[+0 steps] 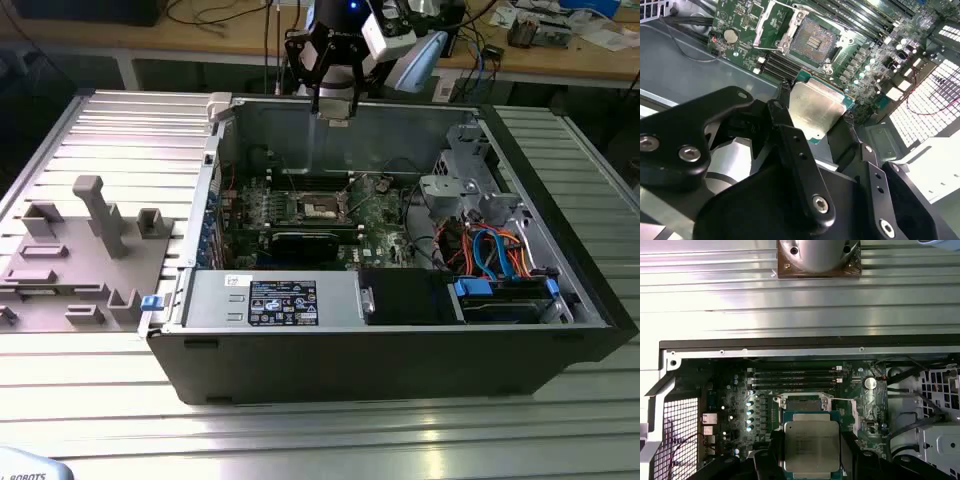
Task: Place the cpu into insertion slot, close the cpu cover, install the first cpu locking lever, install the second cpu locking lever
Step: 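Place the cpu into insertion slot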
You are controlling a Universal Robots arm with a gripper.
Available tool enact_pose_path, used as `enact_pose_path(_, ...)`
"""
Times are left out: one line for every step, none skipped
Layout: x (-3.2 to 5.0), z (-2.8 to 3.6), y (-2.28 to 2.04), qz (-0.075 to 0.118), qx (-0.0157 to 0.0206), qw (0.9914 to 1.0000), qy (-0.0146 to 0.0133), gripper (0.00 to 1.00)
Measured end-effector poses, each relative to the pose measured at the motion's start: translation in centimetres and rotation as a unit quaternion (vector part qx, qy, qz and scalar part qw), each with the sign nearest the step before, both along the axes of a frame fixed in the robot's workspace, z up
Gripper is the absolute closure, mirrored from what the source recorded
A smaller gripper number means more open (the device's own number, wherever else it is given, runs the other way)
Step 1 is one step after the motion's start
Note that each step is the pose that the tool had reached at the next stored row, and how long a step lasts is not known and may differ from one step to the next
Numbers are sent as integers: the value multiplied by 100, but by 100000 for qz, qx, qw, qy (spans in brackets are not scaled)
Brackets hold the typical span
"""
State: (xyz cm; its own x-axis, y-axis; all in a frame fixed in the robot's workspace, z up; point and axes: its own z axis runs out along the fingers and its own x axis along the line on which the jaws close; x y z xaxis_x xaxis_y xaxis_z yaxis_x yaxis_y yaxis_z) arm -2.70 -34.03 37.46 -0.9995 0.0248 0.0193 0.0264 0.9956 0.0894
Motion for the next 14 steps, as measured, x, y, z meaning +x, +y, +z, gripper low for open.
enact_pose_path(0,0,0,5,0,100000,-1,45)
enact_pose_path(-7,0,0,-3,-3,100000,2,45)
enact_pose_path(-10,0,0,-3,-6,100000,0,45)
enact_pose_path(-13,0,0,-2,-10,100000,3,45)
enact_pose_path(-21,-2,0,-1,-10,100000,6,45)
enact_pose_path(-22,-4,0,8,-7,100000,1,45)
enact_pose_path(-23,-4,0,7,-7,100000,2,45)
enact_pose_path(-26,-6,0,-1,-1,100000,-1,45)
enact_pose_path(-27,-7,0,2,-1,100000,0,45)
enact_pose_path(-29,-8,0,2,-3,100000,2,45)
enact_pose_path(-29,-9,0,6,-3,100000,-2,45)
enact_pose_path(-29,-10,0,8,-4,100000,1,45)
enact_pose_path(-31,-13,0,3,-3,100000,1,45)
enact_pose_path(-32,-16,0,1,-2,100000,1,45)
